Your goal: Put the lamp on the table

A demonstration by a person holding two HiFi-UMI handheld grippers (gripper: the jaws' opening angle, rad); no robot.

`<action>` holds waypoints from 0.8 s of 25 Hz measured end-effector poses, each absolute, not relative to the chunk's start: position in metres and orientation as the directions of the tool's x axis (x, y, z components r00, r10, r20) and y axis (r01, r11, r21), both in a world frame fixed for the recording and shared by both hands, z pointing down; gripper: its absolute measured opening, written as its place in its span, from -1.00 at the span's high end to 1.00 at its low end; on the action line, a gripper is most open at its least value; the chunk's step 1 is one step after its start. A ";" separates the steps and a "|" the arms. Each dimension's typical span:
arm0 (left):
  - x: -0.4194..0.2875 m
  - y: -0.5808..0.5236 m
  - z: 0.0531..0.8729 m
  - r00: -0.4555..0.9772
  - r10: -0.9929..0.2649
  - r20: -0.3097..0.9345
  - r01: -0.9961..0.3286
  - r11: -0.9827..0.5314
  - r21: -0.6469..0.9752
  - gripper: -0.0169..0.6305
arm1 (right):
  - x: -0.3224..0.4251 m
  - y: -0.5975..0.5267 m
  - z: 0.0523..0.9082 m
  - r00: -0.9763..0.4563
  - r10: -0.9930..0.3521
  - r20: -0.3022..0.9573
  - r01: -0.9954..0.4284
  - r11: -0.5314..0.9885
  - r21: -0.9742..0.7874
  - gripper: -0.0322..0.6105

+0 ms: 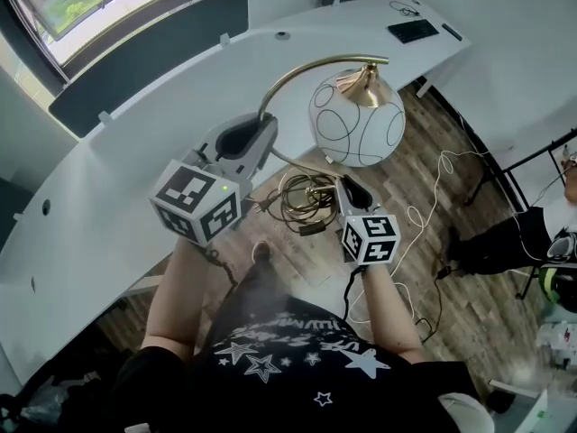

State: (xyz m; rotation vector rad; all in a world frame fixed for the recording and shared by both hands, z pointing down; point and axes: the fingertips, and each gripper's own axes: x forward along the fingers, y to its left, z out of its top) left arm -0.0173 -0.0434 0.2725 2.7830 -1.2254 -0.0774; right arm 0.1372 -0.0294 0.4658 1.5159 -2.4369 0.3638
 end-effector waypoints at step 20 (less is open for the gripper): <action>-0.061 -0.171 0.252 0.729 -0.683 -0.049 -0.678 -0.730 0.082 0.85 | 0.094 -0.161 0.444 -0.360 -0.879 0.313 -0.932 0.354 -0.077 0.76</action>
